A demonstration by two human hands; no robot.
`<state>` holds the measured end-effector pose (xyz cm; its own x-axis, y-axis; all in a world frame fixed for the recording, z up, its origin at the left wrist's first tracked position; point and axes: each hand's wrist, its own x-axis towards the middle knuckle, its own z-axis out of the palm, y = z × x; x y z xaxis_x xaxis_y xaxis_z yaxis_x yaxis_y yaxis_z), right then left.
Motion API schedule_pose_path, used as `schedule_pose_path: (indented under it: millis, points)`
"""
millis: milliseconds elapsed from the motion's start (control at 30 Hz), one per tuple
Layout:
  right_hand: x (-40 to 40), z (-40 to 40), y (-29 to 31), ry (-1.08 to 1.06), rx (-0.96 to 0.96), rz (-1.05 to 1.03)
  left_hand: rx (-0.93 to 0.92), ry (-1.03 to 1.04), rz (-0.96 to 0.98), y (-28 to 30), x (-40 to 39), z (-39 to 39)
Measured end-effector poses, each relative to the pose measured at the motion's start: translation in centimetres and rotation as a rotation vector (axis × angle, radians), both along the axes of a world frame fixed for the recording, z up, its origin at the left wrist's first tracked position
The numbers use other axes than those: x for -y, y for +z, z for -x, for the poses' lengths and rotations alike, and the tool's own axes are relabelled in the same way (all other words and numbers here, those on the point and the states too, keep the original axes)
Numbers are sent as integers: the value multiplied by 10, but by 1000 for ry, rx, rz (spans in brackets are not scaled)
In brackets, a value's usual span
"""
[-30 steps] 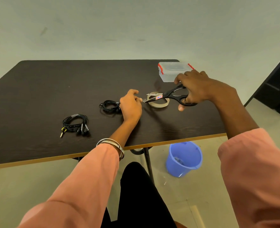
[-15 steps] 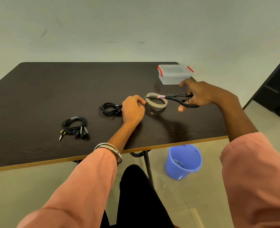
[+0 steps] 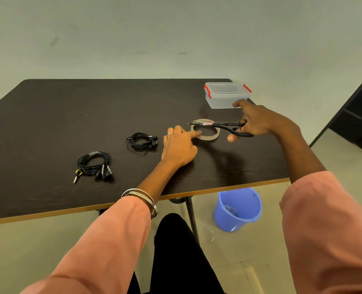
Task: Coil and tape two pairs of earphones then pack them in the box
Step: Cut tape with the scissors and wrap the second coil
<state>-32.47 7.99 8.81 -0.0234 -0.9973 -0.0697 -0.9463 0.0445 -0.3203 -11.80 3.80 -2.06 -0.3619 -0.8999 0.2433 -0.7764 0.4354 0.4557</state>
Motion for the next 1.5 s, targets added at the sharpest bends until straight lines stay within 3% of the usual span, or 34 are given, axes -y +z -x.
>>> schedule_pose_path:
  millis: [133, 233, 400, 600, 733, 867, 933, 1000, 1133, 1333, 1500]
  points:
    - [3, 0, -5, -53, 88, 36, 13, -31, -53, 4, 3, -2]
    - [6, -3, -5, -150, 222, 174, -5, -48, -107, 8, 3, -3]
    - [5, -4, -3, -202, 171, 147, -58, -90, -106, 11, 0, -7]
    - [-21, 5, -40, -522, 285, 195, -578, -78, -281, 13, -5, -14]
    - [-30, 4, -56, -673, 119, 133, -806, -74, -321, 13, -6, -21]
    - [-33, -8, -52, -667, -43, 56, -911, -108, -329, 14, -12, -25]
    - [-33, -20, -46, -635, -149, 103, -938, -114, -335, 15, -16, -26]
    - [-30, -36, -41, -509, -129, 216, -952, -115, -339, 17, -20, -26]
    - [-31, -82, -35, -7, 468, 323, -1081, -127, -366, 21, -32, -31]
    - [-16, -120, -43, 307, 570, 472, -1236, -48, -379, 40, -36, -64]
    - [-6, -152, -39, 424, 684, 643, -1153, 54, -261, 51, -34, -107]
